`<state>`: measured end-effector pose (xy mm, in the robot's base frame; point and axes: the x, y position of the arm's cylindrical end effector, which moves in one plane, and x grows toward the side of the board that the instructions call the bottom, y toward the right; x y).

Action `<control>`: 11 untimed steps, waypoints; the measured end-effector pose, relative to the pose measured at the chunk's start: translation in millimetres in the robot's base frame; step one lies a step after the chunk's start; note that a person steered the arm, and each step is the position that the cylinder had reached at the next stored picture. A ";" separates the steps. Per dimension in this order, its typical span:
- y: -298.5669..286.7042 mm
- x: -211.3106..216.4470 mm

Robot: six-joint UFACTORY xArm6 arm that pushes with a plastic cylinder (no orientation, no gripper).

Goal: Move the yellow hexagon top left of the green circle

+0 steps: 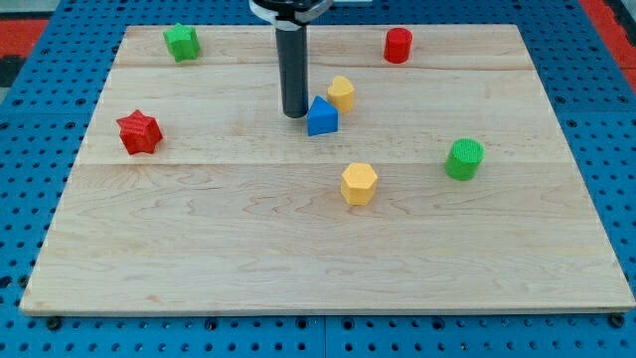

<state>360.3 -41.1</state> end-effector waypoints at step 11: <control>228.8 35.7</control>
